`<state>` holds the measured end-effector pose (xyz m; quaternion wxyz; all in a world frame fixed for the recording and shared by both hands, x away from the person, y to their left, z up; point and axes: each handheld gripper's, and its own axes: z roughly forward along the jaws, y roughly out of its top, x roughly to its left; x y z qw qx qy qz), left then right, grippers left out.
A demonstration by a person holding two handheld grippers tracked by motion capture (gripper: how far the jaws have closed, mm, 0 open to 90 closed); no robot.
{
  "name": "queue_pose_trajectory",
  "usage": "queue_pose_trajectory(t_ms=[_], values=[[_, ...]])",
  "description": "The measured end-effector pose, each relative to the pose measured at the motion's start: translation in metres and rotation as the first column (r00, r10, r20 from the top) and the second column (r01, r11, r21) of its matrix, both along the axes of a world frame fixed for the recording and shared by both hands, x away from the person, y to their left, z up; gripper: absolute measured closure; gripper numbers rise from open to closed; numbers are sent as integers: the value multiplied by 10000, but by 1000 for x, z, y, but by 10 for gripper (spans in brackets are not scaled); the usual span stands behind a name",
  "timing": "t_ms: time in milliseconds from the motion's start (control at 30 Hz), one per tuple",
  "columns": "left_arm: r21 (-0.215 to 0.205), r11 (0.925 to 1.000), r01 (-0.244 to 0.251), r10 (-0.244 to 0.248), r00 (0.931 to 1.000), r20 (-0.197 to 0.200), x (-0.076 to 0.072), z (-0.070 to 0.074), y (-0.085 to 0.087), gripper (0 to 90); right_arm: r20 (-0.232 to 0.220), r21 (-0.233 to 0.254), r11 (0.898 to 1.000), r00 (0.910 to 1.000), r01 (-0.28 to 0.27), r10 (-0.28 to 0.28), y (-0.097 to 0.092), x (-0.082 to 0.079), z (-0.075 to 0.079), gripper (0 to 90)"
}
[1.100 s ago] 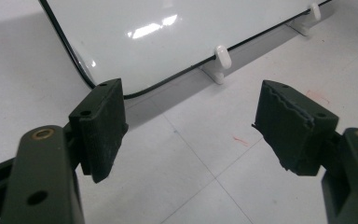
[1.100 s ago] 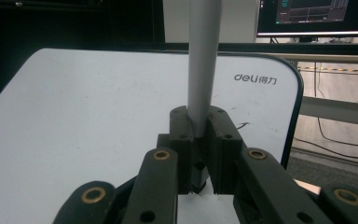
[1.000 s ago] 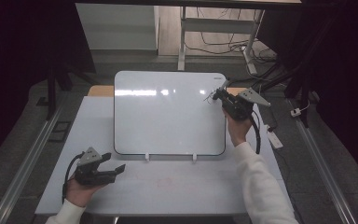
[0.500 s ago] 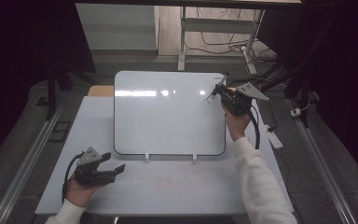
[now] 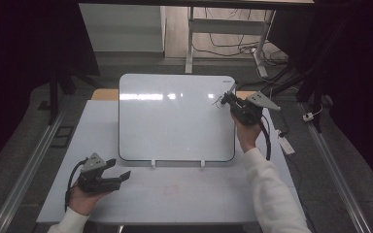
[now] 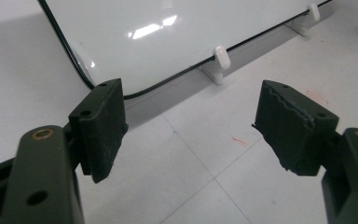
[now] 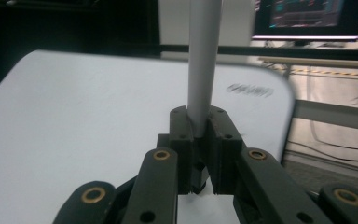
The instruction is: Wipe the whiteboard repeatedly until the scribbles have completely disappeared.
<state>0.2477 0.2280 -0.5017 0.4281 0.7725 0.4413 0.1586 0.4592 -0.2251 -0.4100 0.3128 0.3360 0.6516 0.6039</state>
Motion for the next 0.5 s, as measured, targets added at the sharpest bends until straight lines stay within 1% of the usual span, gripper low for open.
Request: queue_pose_trajectory(t_ms=[67,133,167,267,333,367,467,500], values=[[-17,10000,-18,18,10000,26,0,0,0,252,27,225,9995,9997,228,-229,-4,7,5,811],[-40,10000,-34,34,10000,15,0,0,1,252,-10,415,9987,9996,295,-295,-6,10,7,811],[-40,10000,-29,29,10000,2,1,0,2,252,-15,401,9989,9997,236,-235,-5,9,6,811],[-15,10000,-30,30,10000,-8,1,0,1,252,-85,114,9996,9996,-258,259,6,3,0,811],[0,10000,-32,32,10000,-3,1,-1,1,252,32,-89,9995,9995,-303,303,11,3,1,811],[12,10000,-25,25,10000,7,0,0,1,252,108,-60,9998,9998,-173,174,11,4,2,811],[-29,10000,-45,45,10000,43,0,0,1,252,163,349,9991,9995,258,-264,6,14,9,811],[-30,10000,-56,56,10000,40,0,0,2,252,153,448,9985,9994,305,-312,5,16,11,811]])
